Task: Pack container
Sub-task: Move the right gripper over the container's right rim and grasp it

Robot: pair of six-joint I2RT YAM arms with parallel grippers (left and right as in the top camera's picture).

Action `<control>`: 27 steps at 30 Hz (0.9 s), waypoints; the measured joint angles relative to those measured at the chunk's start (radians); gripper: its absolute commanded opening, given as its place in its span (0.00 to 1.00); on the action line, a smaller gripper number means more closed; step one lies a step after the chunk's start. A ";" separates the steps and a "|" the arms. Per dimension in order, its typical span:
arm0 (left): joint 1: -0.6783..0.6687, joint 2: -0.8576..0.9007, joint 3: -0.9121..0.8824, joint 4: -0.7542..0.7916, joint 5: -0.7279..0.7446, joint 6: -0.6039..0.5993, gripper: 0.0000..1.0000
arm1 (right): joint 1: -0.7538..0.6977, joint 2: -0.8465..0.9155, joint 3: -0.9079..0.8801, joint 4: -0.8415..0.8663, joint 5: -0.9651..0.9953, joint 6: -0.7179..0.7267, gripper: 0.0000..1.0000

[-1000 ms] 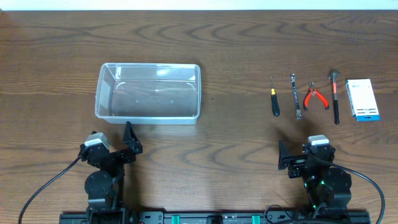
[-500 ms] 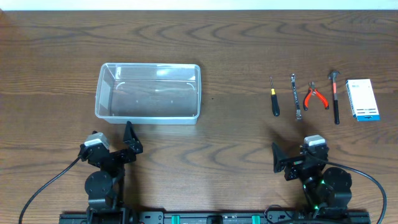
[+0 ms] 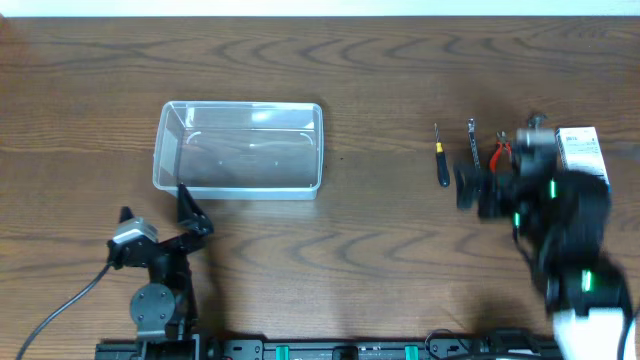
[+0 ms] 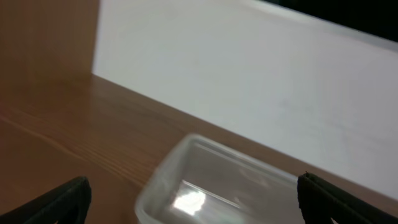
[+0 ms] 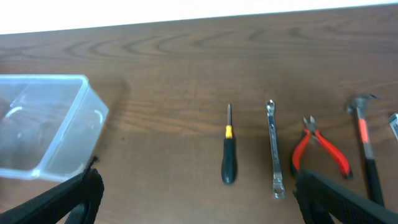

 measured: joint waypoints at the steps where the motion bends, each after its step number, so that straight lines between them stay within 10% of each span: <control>1: 0.000 0.019 0.034 -0.027 -0.020 0.008 0.98 | 0.000 0.095 0.073 -0.016 -0.010 0.003 0.99; 16: 0.152 0.673 0.741 -0.381 -0.174 0.290 0.98 | 0.059 0.579 0.508 0.016 -0.212 0.066 0.99; 27: 0.463 0.988 0.781 -0.469 -0.133 0.321 0.98 | 0.299 0.634 0.514 -0.025 -0.068 0.118 0.99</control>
